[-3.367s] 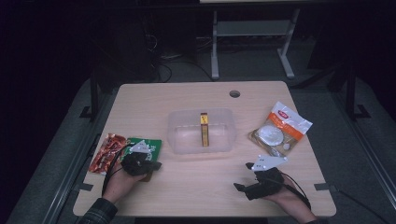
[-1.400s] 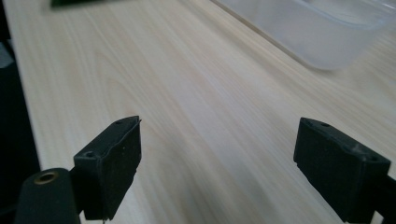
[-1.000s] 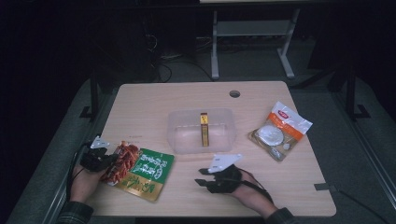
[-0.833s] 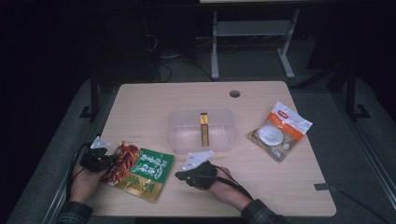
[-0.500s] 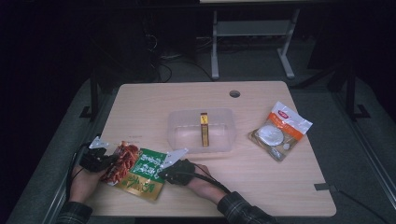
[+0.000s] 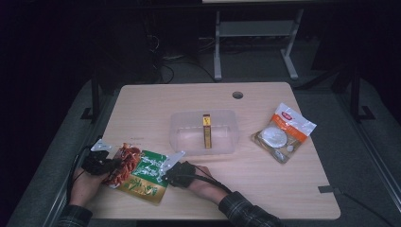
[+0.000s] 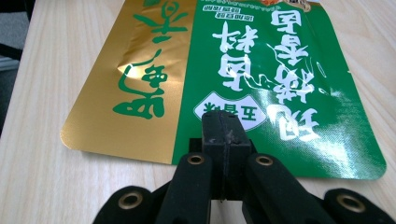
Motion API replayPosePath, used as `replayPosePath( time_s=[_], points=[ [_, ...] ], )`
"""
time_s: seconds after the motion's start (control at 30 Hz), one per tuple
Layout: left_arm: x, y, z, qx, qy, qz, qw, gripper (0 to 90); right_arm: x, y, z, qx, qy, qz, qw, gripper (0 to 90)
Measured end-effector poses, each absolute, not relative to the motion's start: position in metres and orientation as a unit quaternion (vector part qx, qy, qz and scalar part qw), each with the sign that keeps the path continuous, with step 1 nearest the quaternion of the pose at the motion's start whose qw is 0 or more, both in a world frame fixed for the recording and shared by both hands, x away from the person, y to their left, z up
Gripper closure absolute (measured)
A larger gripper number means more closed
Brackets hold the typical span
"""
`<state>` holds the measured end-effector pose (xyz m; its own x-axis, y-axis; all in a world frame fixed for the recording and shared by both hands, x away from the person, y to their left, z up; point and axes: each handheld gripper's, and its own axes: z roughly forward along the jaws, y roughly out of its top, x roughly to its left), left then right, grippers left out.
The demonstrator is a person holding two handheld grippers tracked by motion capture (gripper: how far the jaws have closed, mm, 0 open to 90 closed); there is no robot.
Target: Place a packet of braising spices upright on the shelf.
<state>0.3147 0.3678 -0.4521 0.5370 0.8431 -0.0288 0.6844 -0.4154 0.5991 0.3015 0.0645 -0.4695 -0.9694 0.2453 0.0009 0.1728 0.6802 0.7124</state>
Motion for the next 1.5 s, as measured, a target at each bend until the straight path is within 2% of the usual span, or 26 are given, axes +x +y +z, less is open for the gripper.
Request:
replayPosePath(
  time_s=[0.23,0.37,0.63,1.1,1.2,1.33,1.5],
  points=[
    [0.307,0.355,-0.453,0.836,0.444,0.108,0.303,90.0,0.295,0.048,-0.467,0.103,0.922,0.371,0.045,90.0],
    [0.3,0.336,-0.452,0.853,0.412,0.091,0.308,90.0,0.29,0.035,-0.467,0.103,0.923,0.368,0.039,90.0],
    [0.289,0.287,-0.45,0.888,0.334,0.052,0.312,90.0,0.277,-0.009,-0.464,0.102,0.93,0.351,0.03,90.0],
    [0.276,0.204,-0.456,0.904,0.249,-0.018,0.348,90.0,0.272,-0.103,-0.461,0.159,0.93,0.329,0.03,90.0],
    [0.275,0.177,-0.457,0.906,0.222,-0.024,0.36,90.0,0.277,-0.124,-0.46,0.19,0.927,0.319,0.047,90.0],
    [0.275,0.165,-0.455,0.911,0.204,-0.021,0.358,90.0,0.284,-0.138,-0.46,0.214,0.922,0.318,0.049,90.0],
    [0.285,0.176,-0.447,0.909,0.198,0.009,0.366,90.0,0.283,-0.138,-0.458,0.215,0.916,0.334,0.052,89.9]
  ],
)
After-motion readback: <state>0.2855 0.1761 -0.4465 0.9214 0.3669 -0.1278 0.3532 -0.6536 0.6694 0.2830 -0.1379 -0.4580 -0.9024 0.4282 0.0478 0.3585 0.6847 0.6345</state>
